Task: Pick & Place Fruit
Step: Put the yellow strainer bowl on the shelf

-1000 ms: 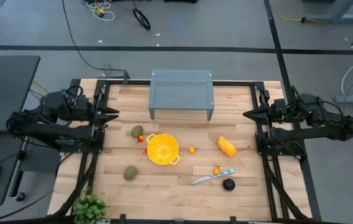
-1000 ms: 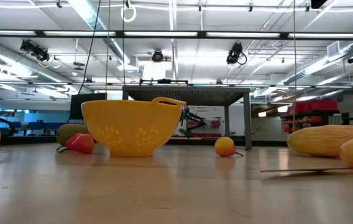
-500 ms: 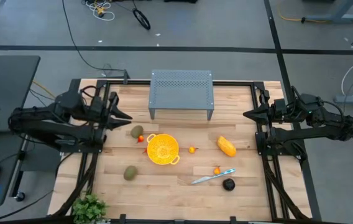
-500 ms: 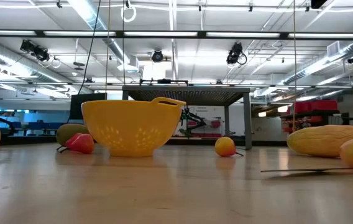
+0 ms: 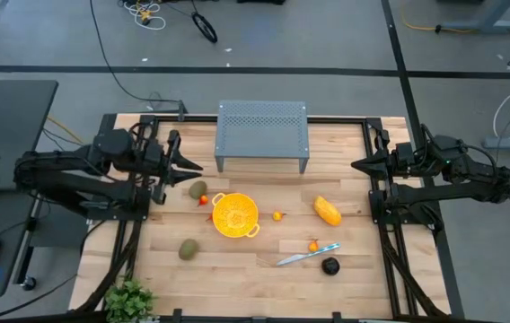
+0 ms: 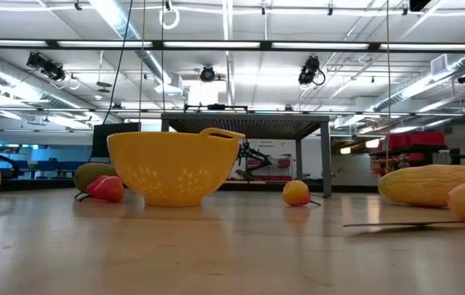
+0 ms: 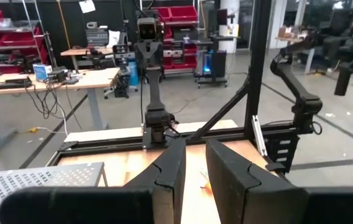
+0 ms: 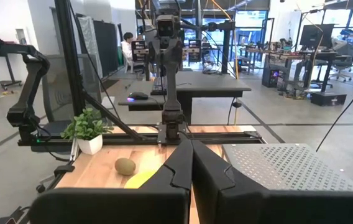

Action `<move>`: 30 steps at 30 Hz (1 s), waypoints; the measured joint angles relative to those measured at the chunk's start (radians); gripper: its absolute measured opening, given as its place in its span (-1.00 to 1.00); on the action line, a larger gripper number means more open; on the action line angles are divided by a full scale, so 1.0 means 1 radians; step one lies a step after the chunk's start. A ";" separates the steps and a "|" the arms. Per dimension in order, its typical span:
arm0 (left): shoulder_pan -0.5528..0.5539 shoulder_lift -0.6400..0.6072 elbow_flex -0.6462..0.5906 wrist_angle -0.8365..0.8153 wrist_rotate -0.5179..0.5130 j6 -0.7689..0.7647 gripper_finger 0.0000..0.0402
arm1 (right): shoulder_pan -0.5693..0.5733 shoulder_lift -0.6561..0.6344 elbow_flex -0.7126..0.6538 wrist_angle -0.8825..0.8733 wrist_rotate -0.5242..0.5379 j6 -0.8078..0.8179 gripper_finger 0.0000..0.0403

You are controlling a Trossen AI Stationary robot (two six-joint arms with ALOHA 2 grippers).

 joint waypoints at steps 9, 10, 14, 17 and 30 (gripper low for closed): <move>0.000 0.058 0.012 -0.001 0.166 0.093 -0.65 | 0.000 0.000 0.000 0.000 0.000 0.000 -0.96; 0.000 0.058 0.012 -0.006 0.193 0.094 -0.65 | 0.000 0.000 0.000 0.000 0.000 0.000 -0.96; 0.000 0.057 0.012 -0.043 0.272 0.094 -0.65 | 0.000 0.000 0.000 0.000 0.000 0.000 -0.96; 0.000 0.056 0.012 -0.084 0.301 0.094 -0.65 | 0.000 0.000 0.000 0.000 0.000 0.000 -0.96; 0.000 0.057 0.012 -0.207 0.251 0.243 -0.65 | 0.000 0.000 0.000 0.000 0.000 0.000 -0.96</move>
